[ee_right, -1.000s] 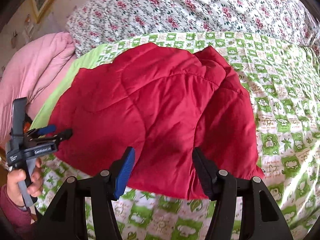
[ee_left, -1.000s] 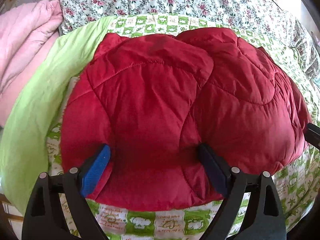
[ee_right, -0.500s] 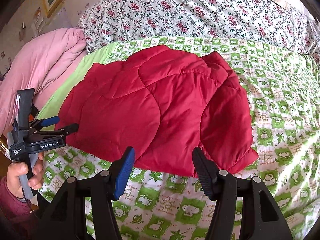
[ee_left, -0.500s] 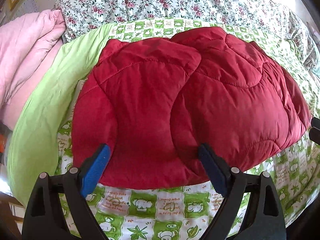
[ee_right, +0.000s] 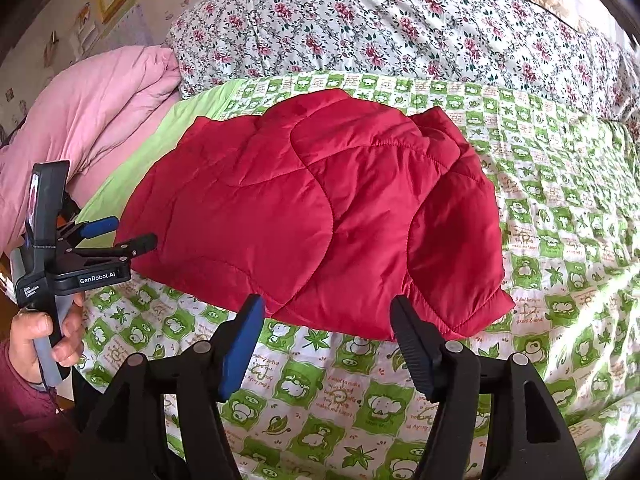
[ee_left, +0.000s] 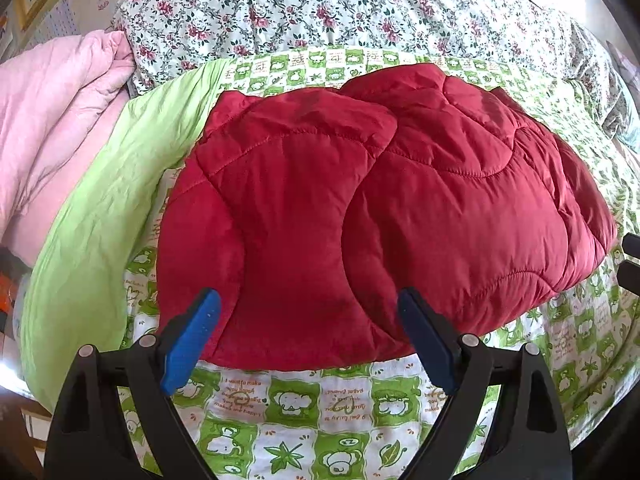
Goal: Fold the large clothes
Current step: 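Open both tools and pull them back from the folded jacket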
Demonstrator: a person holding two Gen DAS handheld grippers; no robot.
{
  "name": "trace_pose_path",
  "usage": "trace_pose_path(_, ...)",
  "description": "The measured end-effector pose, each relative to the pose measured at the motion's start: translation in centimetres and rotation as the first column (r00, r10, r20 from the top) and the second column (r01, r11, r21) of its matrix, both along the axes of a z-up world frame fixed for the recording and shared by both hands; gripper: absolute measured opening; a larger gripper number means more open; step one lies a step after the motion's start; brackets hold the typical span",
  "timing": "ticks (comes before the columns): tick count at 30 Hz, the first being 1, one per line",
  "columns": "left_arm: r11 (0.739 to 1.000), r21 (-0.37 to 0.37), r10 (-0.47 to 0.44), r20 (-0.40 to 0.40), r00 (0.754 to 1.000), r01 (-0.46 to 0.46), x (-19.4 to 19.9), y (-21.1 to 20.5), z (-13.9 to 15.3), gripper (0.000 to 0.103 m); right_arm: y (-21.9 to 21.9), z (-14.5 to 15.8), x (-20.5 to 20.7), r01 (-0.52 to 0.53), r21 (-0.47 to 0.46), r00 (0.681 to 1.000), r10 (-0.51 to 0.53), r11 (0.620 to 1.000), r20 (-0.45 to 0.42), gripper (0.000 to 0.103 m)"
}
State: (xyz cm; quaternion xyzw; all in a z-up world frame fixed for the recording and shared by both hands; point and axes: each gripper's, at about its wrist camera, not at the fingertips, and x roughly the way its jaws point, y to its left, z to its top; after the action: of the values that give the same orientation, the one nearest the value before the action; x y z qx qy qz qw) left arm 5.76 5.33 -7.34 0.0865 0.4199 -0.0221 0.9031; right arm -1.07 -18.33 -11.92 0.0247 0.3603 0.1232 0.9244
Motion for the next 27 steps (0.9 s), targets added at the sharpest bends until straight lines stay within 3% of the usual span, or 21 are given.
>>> trace_pose_path(4, 1.0, -0.008, 0.0, 0.005, 1.0, 0.0, -0.5, 0.3, 0.2, 0.091, 0.4, 0.2, -0.2, -0.015, -0.003, 1.0, 0.015, 1.0, 0.002, 0.068)
trace_pose_path(13, 1.0, -0.009, -0.024, 0.025, 0.999, 0.024, -2.4, 0.7, 1.0, 0.091, 1.2, 0.0, -0.2, -0.062, -0.038, 0.998, 0.062, 0.997, -0.004, 0.08)
trace_pose_path(18, 0.999, -0.004, -0.051, 0.045, 0.998, 0.051, -3.4, 0.8, 1.6, 0.092, 1.4, -0.2, 0.2, -0.08, -0.044, 0.997, 0.079, 0.996, -0.02, 0.08)
trace_pose_path(22, 0.997, 0.003, -0.072, 0.047, 0.996, 0.072, -4.0, 0.9, 2.0, 0.092, 1.4, 0.5, -0.1, -0.085, -0.054, 0.996, 0.085, 0.995, -0.013, 0.081)
trace_pose_path(27, 0.995, 0.032, -0.094, 0.065, 0.993, 0.092, -4.8, 0.8, 3.2, 0.092, 1.3, 2.1, -1.0, -0.103, -0.076, 0.994, 0.105, 0.992, 0.021, 0.09)
